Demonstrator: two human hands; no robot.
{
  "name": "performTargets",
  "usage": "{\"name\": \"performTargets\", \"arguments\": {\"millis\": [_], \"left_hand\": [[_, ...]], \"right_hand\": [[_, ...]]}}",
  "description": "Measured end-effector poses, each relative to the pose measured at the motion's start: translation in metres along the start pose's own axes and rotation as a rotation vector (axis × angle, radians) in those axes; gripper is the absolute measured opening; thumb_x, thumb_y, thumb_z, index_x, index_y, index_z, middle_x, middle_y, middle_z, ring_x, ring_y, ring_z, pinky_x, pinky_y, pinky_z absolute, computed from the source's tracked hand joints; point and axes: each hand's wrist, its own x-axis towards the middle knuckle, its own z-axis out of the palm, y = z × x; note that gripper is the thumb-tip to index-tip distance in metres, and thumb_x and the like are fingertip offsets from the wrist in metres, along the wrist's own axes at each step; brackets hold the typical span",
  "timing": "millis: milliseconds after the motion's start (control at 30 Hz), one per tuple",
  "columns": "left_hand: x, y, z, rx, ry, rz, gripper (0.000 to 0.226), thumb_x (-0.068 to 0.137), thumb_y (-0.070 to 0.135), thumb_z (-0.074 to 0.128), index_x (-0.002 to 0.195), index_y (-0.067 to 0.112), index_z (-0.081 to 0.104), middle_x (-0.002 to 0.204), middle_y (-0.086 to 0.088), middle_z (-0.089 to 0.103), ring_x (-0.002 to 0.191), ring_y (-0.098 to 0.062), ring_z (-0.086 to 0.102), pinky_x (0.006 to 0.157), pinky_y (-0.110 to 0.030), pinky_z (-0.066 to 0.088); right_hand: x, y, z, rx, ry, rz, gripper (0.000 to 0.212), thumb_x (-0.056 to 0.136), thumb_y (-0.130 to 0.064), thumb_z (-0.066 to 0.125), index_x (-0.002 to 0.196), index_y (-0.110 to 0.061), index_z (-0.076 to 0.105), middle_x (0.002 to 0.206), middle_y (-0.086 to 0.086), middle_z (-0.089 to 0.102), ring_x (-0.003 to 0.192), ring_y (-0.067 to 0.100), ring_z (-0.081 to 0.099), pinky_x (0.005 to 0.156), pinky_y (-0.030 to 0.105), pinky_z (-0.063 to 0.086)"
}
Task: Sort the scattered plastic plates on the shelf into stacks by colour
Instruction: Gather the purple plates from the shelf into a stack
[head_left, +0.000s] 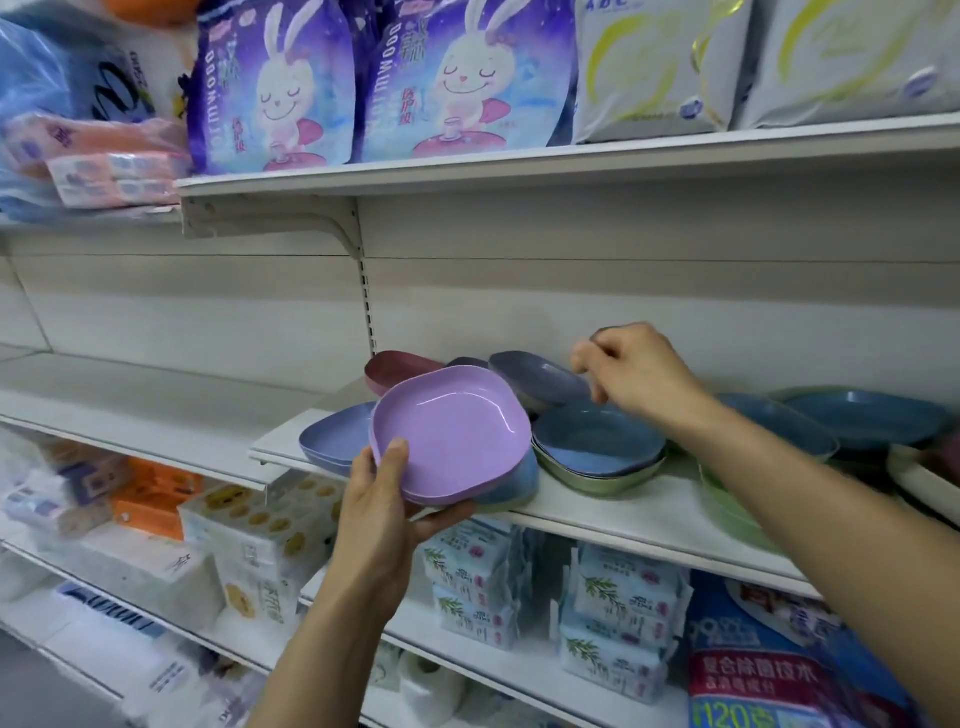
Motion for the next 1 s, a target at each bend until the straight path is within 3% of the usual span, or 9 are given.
{"name": "performTargets", "arguments": {"millis": [133, 267, 367, 433, 533, 633, 767, 933, 1000], "left_hand": [[0.003, 0.004, -0.013, -0.025, 0.026, 0.028, 0.038, 0.099, 0.022, 0.049, 0.136, 0.014, 0.046, 0.120, -0.006, 0.056, 0.099, -0.032, 0.065, 0.061, -0.038, 0.059], [0.001, 0.005, -0.020, -0.020, 0.051, 0.028, 0.038, 0.100, 0.022, 0.047, 0.136, 0.011, 0.045, 0.120, -0.006, 0.056, 0.103, -0.034, 0.063, 0.060, -0.039, 0.060], [-0.003, 0.003, -0.022, -0.004, 0.058, 0.032, 0.036, 0.100, 0.022, 0.046, 0.135, 0.011, 0.047, 0.118, -0.005, 0.058, 0.101, -0.032, 0.064, 0.060, -0.039, 0.060], [-0.007, 0.001, -0.020, 0.001, 0.056, 0.024, 0.036, 0.100, 0.023, 0.046, 0.134, 0.011, 0.047, 0.119, -0.006, 0.058, 0.099, -0.031, 0.066, 0.061, -0.039, 0.060], [-0.015, -0.003, -0.014, 0.000, 0.063, 0.015, 0.035, 0.100, 0.023, 0.046, 0.133, 0.010, 0.047, 0.119, -0.008, 0.058, 0.093, -0.030, 0.067, 0.061, -0.039, 0.060], [-0.022, -0.006, -0.009, -0.006, 0.077, 0.014, 0.035, 0.101, 0.024, 0.046, 0.133, 0.011, 0.048, 0.122, -0.009, 0.058, 0.095, -0.031, 0.067, 0.061, -0.039, 0.060], [-0.031, -0.010, 0.000, 0.006, 0.084, 0.011, 0.035, 0.101, 0.024, 0.046, 0.134, 0.011, 0.048, 0.124, -0.011, 0.058, 0.094, -0.029, 0.068, 0.063, -0.041, 0.060], [-0.040, -0.014, 0.011, 0.003, 0.101, 0.014, 0.034, 0.101, 0.023, 0.045, 0.132, 0.010, 0.048, 0.118, -0.010, 0.059, 0.076, -0.022, 0.073, 0.060, -0.039, 0.059], [-0.044, -0.015, 0.014, 0.007, 0.109, 0.015, 0.033, 0.101, 0.024, 0.045, 0.132, 0.011, 0.048, 0.120, -0.010, 0.059, 0.076, -0.022, 0.073, 0.060, -0.039, 0.060]], "right_hand": [[0.005, 0.022, -0.032, 0.020, 0.021, 0.076, 0.019, 0.089, -0.017, 0.053, 0.079, -0.016, 0.069, 0.065, 0.006, 0.066, 0.063, 0.019, 0.058, 0.057, 0.026, 0.043], [-0.005, 0.050, -0.028, -0.073, -0.126, 0.061, 0.013, 0.086, -0.018, 0.061, 0.079, -0.016, 0.071, 0.072, 0.003, 0.070, 0.072, 0.021, 0.065, 0.071, 0.034, 0.052], [-0.012, 0.060, -0.021, -0.239, -0.300, -0.032, 0.010, 0.087, -0.022, 0.064, 0.089, -0.021, 0.074, 0.087, -0.006, 0.071, 0.084, 0.016, 0.065, 0.081, 0.036, 0.054], [-0.017, 0.060, -0.019, -0.417, -0.379, -0.087, 0.012, 0.088, -0.026, 0.062, 0.096, -0.028, 0.070, 0.092, -0.013, 0.065, 0.087, 0.013, 0.060, 0.077, 0.032, 0.050], [-0.020, 0.059, -0.022, -0.682, -0.383, -0.182, 0.023, 0.091, -0.025, 0.057, 0.110, -0.035, 0.065, 0.105, -0.009, 0.059, 0.098, 0.015, 0.056, 0.072, 0.029, 0.038], [-0.019, 0.064, -0.029, -0.744, -0.411, -0.223, 0.026, 0.092, -0.025, 0.056, 0.115, -0.035, 0.064, 0.115, -0.007, 0.059, 0.103, 0.017, 0.055, 0.073, 0.030, 0.039], [-0.018, 0.073, -0.034, -0.763, -0.468, -0.295, 0.025, 0.092, -0.025, 0.057, 0.112, -0.034, 0.069, 0.113, -0.010, 0.063, 0.098, 0.015, 0.057, 0.070, 0.026, 0.036], [-0.020, 0.078, -0.037, -0.752, -0.385, -0.411, 0.015, 0.092, -0.028, 0.056, 0.094, -0.028, 0.070, 0.093, -0.007, 0.057, 0.085, 0.016, 0.053, 0.061, 0.026, 0.033], [-0.021, 0.079, -0.042, -0.702, -0.348, -0.435, 0.015, 0.094, -0.030, 0.053, 0.090, -0.028, 0.067, 0.093, -0.006, 0.054, 0.085, 0.016, 0.053, 0.064, 0.029, 0.038]]}}
